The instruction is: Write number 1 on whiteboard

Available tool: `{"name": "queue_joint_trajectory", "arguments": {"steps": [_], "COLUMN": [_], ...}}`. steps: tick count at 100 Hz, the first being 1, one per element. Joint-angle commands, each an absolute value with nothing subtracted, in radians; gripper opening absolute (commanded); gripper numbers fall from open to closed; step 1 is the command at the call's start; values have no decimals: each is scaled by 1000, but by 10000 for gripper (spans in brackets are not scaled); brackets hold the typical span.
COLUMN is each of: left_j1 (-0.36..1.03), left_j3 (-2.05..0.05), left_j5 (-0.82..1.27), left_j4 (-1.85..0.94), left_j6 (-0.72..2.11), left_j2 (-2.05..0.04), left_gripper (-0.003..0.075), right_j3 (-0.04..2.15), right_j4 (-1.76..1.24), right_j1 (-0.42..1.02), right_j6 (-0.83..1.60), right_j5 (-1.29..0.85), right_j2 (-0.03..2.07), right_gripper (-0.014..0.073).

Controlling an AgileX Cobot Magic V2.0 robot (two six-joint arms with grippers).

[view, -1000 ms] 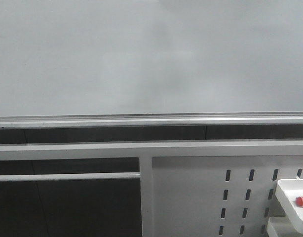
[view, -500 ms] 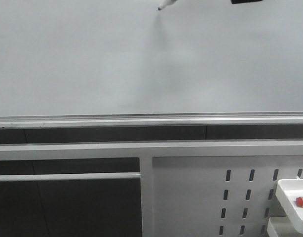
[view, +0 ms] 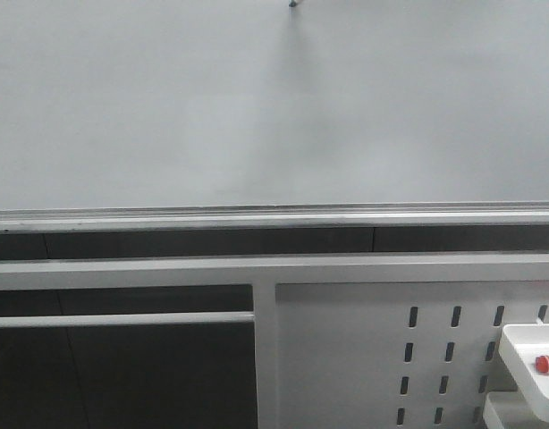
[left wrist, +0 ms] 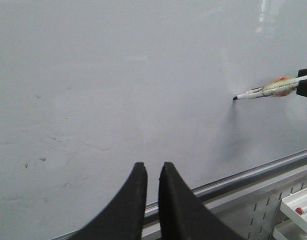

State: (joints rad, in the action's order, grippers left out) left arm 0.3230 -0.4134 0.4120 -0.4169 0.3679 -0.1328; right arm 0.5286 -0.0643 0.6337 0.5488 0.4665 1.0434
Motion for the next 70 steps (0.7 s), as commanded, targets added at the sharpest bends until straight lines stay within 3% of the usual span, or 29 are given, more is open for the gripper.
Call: {"name": "queue_joint_trajectory", "arguments": {"steps": [1, 70], "left_j1": [320, 320], "left_j3": [-439, -439], "left_j5": [341, 341], "left_j4": [-435, -435], "left_j6": [360, 360], "left_j2": [-145, -145], "left_gripper": [40, 40], "right_j3": [562, 562], "right_j4": [-95, -137], "right_j1": [624, 593], "right_j6": [571, 571], "right_j5": [563, 532], "right_j2": [1043, 1058], "right_gripper": [-50, -50]}}
